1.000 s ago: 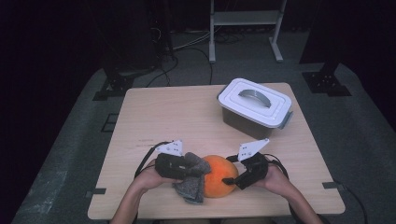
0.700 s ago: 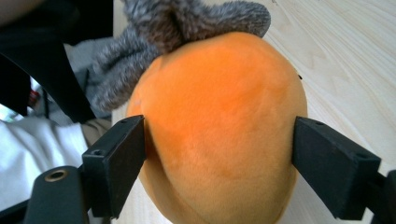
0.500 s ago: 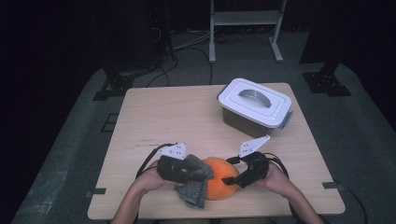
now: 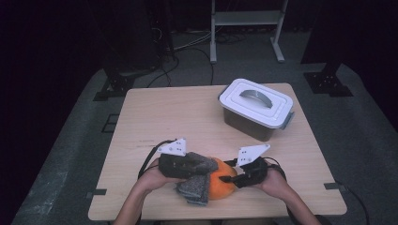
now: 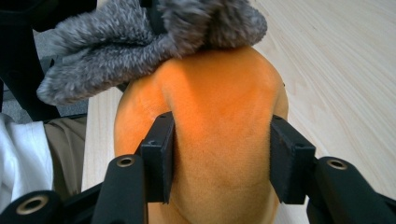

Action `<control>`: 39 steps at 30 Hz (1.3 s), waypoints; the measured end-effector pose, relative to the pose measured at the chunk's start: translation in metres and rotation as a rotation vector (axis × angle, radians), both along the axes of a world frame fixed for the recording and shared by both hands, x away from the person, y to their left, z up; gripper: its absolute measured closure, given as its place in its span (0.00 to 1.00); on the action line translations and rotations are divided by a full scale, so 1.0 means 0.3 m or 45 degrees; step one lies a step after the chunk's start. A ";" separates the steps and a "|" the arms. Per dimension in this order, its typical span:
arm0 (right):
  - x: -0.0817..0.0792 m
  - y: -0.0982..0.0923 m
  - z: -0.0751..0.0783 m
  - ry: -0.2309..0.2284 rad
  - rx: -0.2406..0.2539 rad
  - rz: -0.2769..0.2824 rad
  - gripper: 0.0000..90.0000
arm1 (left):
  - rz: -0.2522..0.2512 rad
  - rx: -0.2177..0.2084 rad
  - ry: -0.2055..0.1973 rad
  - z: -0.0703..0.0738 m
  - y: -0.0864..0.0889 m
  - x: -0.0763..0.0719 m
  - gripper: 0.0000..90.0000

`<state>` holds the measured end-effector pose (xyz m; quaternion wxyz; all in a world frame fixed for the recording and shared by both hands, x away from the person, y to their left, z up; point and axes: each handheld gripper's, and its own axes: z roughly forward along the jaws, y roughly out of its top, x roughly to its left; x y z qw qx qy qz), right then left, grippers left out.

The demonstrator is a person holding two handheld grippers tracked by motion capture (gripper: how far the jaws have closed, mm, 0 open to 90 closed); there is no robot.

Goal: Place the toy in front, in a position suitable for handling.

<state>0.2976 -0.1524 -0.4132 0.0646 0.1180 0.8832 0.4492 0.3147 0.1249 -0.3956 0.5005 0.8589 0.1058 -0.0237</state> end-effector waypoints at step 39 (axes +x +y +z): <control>-0.001 -0.036 -0.020 0.097 0.006 -0.011 0.41 | 0.010 0.020 0.087 -0.071 0.068 0.035 0.80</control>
